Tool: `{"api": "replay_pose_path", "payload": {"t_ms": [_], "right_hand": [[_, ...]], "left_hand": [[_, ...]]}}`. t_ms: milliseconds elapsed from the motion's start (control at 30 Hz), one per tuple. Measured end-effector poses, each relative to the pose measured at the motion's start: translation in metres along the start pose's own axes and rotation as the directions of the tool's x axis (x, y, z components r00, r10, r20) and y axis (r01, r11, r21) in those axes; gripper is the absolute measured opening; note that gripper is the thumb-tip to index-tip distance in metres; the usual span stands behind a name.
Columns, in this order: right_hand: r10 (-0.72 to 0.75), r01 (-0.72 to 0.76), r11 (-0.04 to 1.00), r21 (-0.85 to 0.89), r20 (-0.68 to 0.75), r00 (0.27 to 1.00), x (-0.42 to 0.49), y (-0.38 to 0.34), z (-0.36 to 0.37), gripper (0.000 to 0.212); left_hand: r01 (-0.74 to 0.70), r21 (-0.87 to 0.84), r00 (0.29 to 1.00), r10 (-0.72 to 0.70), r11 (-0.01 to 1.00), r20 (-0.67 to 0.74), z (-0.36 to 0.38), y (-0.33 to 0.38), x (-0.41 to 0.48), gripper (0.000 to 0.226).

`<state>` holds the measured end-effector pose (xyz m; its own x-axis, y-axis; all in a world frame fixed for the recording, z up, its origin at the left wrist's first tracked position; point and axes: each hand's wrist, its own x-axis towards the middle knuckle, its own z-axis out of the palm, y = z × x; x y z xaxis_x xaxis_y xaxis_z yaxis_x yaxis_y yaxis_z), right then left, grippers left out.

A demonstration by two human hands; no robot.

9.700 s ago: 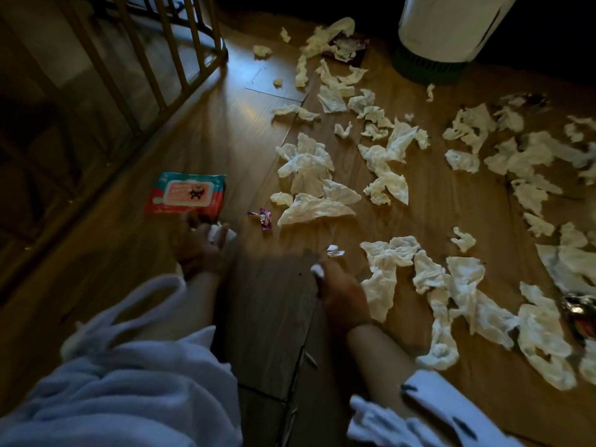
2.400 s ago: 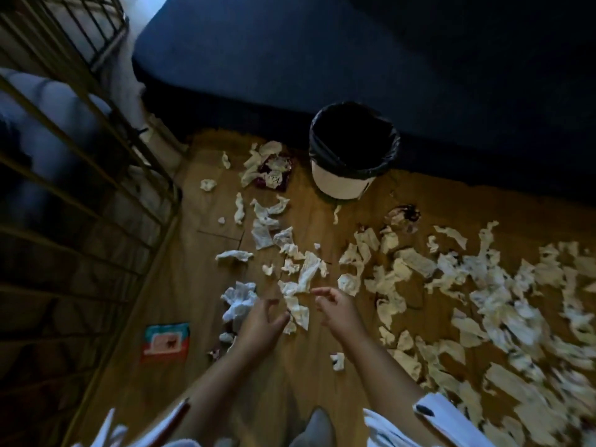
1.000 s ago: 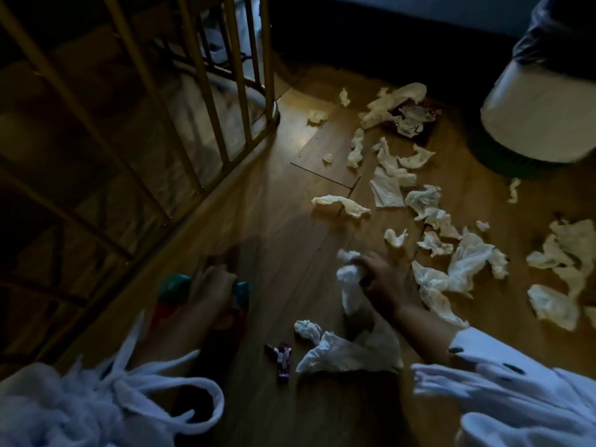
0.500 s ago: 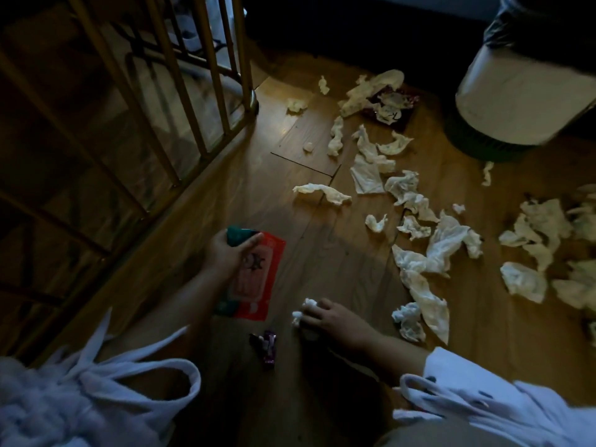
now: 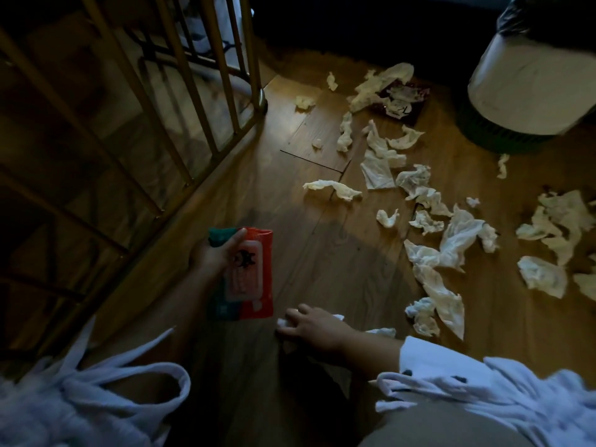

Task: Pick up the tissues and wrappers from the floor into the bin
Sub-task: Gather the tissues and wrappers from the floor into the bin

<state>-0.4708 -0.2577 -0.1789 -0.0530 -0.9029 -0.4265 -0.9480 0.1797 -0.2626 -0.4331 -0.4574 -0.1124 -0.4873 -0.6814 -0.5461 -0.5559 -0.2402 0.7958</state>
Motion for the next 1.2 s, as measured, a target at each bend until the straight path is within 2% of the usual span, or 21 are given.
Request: {"api": "replay_pose_path", "payload": {"t_ms": [67,133,200,233,300,367,500,600,700,733,800,833,867,933,1000,1033,1100,1133,1200], "right_hand": [[0.098,-0.094,0.991,0.091,-0.042,0.994,-0.009,0.009,0.000,0.053],[0.246,-0.192,0.929,0.316,-0.141,0.959,-0.026,0.026,-0.001,0.048],[0.449,-0.242,0.803,0.545,-0.286,0.847,-0.054,0.049,-0.005,0.043],[0.529,-0.239,0.761,0.603,-0.365,0.766,-0.069,0.060,-0.007,0.042],[0.634,-0.264,0.711,0.651,-0.433,0.641,-0.099,0.075,-0.012,0.040],[0.662,-0.250,0.687,0.683,-0.444,0.604,-0.120,0.081,-0.013,0.034],[0.617,-0.251,0.745,0.619,-0.495,0.611,-0.130,0.072,0.000,0.026],[0.518,-0.305,0.843,0.443,-0.515,0.683,-0.141,0.063,0.024,0.033],[0.478,-0.384,0.878,0.285,-0.559,0.678,-0.166,0.057,0.051,0.035],[0.508,-0.448,0.859,0.249,-0.531,0.678,-0.173,0.053,0.058,0.040],[0.587,-0.539,0.809,0.235,-0.369,0.721,-0.177,0.052,0.071,0.055],[0.570,-0.534,0.822,0.200,-0.270,0.776,-0.176,0.051,0.076,0.058],[0.514,-0.485,0.858,0.171,-0.267,0.815,-0.173,0.051,0.080,0.055],[0.410,-0.360,0.912,0.197,-0.393,0.823,-0.165,0.054,0.089,0.038],[0.434,-0.267,0.885,0.381,-0.470,0.768,-0.167,0.055,0.081,0.028],[0.479,-0.244,0.857,0.453,-0.531,0.699,-0.172,0.057,0.077,0.024],[0.609,-0.205,0.773,0.601,-0.612,0.504,-0.190,0.060,0.072,0.019],[0.669,-0.188,0.727,0.660,-0.620,0.410,-0.202,0.063,0.075,0.022],[0.729,-0.187,0.680,0.709,-0.628,0.273,-0.229,0.068,0.084,0.036]], "left_hand": [[-0.005,-0.010,1.000,0.005,1.000,0.031,0.009,-0.002,-0.002,0.058],[-0.024,-0.035,0.996,0.027,0.999,0.080,0.023,0.000,-0.006,0.052],[-0.022,-0.046,0.993,0.027,0.999,0.112,0.039,0.003,-0.012,0.052],[-0.016,-0.048,0.991,0.023,0.999,0.131,0.048,0.003,-0.014,0.052],[-0.044,-0.012,0.980,0.045,0.999,0.193,0.069,0.004,-0.021,0.044],[-0.094,0.014,0.964,0.087,0.995,0.252,0.090,0.004,-0.029,0.029],[-0.096,0.010,0.939,0.088,0.995,0.332,0.119,0.006,-0.039,0.022],[-0.109,0.032,0.918,0.088,0.994,0.386,0.134,0.005,-0.042,0.023],[-0.114,0.041,0.911,0.088,0.993,0.402,0.143,0.001,-0.047,0.025],[-0.111,0.039,0.909,0.085,0.993,0.408,0.146,-0.001,-0.049,0.026],[-0.124,0.039,0.906,0.098,0.991,0.411,0.149,-0.006,-0.051,0.025],[-0.129,0.042,0.906,0.101,0.991,0.410,0.151,-0.009,-0.052,0.025],[-0.131,0.046,0.906,0.101,0.990,0.411,0.152,-0.010,-0.052,0.027],[-0.127,0.057,0.906,0.093,0.990,0.413,0.156,-0.011,-0.053,0.032],[-0.125,0.037,0.904,0.099,0.991,0.416,0.160,-0.010,-0.054,0.032],[-0.128,0.031,0.904,0.103,0.991,0.416,0.163,-0.008,-0.055,0.033],[-0.131,0.021,0.899,0.110,0.991,0.424,0.170,-0.005,-0.058,0.033],[-0.131,0.009,0.892,0.114,0.991,0.436,0.174,-0.004,-0.060,0.034],[-0.135,0.001,0.884,0.120,0.991,0.451,0.183,-0.005,-0.065,0.035]]}}
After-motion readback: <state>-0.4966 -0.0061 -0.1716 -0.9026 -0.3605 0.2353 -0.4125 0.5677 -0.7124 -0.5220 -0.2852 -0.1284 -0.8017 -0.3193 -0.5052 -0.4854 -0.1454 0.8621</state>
